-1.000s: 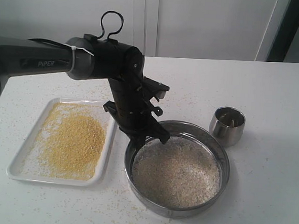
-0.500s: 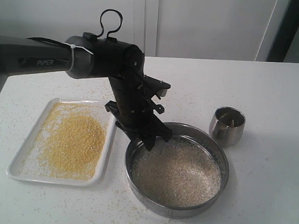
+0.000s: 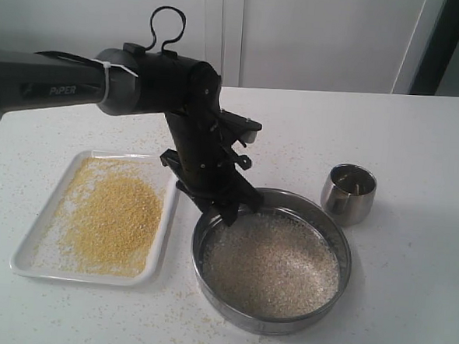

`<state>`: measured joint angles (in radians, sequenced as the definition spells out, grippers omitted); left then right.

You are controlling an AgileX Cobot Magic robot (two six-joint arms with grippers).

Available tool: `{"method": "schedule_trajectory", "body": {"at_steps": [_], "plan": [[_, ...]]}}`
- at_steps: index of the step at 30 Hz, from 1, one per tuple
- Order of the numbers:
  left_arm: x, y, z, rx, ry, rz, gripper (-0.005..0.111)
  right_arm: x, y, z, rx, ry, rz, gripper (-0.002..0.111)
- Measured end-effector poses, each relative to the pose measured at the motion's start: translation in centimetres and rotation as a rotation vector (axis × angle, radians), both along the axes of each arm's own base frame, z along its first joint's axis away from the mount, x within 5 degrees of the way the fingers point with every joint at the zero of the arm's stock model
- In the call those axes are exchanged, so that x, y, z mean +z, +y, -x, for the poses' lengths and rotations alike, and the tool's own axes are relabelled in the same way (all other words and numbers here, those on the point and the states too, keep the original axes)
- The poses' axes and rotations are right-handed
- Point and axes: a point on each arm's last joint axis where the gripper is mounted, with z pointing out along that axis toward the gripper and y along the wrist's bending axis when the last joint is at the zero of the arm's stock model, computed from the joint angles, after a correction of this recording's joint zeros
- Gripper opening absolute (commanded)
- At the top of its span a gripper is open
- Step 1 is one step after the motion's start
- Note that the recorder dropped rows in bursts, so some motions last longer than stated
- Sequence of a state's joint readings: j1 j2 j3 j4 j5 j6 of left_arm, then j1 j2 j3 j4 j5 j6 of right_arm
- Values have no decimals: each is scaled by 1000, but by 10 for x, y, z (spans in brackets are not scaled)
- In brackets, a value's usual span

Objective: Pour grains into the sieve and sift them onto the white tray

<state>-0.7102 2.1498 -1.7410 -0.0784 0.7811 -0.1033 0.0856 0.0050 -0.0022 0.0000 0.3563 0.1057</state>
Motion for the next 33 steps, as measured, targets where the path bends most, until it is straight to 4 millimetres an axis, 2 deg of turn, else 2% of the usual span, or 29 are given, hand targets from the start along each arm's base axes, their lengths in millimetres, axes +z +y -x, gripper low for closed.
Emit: {"method": "schedule_trajectory", "body": {"at_steps": [13, 17, 26, 33], "plan": [[31, 8, 7, -7, -27, -5, 53, 0, 0, 0, 0, 0, 0, 0], [42, 10, 9, -6, -43, 10, 41, 0, 0, 0, 0, 0, 0, 0], [63, 16, 14, -3, -61, 26, 3, 0, 0, 0, 0, 0, 0, 0], [75, 43, 3, 79, -42, 14, 0, 0, 0, 0, 0, 0, 0, 0]]}}
